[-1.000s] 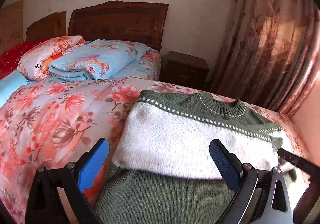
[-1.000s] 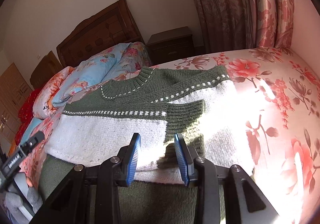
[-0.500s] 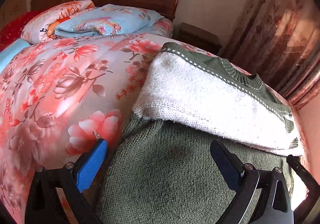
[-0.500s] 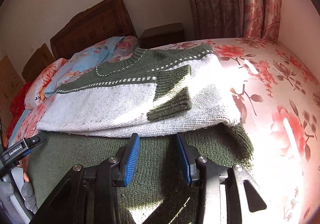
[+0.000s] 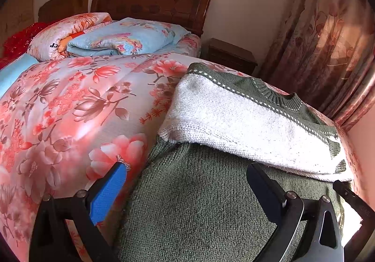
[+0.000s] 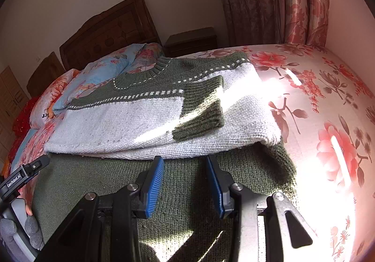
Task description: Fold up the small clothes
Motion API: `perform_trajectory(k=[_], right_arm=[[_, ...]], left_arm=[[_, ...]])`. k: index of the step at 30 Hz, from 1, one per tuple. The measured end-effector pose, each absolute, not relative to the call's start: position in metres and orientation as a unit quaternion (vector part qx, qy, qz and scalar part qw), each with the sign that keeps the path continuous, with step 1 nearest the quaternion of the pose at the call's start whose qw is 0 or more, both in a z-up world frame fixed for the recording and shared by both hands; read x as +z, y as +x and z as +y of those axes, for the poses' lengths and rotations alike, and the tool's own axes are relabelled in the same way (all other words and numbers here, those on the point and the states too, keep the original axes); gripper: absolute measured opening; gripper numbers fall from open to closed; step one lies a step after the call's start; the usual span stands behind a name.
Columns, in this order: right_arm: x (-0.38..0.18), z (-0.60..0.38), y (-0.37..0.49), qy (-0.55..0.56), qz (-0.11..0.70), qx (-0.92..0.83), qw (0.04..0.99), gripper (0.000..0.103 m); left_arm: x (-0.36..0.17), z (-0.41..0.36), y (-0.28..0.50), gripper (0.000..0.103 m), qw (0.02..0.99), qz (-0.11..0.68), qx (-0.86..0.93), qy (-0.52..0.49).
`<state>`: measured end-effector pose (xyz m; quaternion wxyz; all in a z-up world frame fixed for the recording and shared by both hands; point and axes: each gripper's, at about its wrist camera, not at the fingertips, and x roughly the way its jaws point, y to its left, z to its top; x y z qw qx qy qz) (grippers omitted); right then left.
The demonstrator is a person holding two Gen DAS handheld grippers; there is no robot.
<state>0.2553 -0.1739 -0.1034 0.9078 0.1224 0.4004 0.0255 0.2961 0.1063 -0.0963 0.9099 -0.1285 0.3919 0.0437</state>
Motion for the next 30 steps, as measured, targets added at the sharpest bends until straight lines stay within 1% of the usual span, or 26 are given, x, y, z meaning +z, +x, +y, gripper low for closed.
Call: perform_trajectory(k=[5, 7, 14, 19, 22, 25, 30], right_arm=[[-0.103, -0.174, 0.255, 0.124, 0.399, 0.026, 0.908, 0.038], [-0.1, -0.178, 0.251, 0.13, 0.392, 0.025, 0.91, 0.038], [-0.081, -0.199, 0.22, 0.19, 0.3, 0.039, 0.934, 0.038], [-0.072, -0.197, 0.227, 0.19, 0.31, 0.047, 0.93, 0.038], [-0.063, -0.182, 0.258, 0.152, 0.337, 0.073, 0.926, 0.038], [-0.054, -0.159, 0.293, 0.094, 0.358, 0.088, 0.925, 0.038], [-0.066, -0.142, 0.342, 0.023, 0.4, 0.077, 0.913, 0.038]], left_arm=[[-0.095, 0.109, 0.295, 0.103, 0.911, 0.386, 0.045, -0.135], [-0.092, 0.111, 0.289, 0.103, 0.916, 0.373, 0.048, -0.141], [-0.07, 0.12, 0.258, 0.103, 0.942, 0.287, 0.072, -0.16], [-0.044, 0.115, 0.266, 0.103, 0.95, 0.266, 0.022, -0.162], [-0.023, 0.097, 0.309, 0.103, 0.946, 0.288, -0.024, -0.146], [-0.019, 0.078, 0.363, 0.103, 0.935, 0.327, -0.047, -0.128], [-0.055, 0.068, 0.434, 0.103, 0.906, 0.407, -0.034, -0.109]])
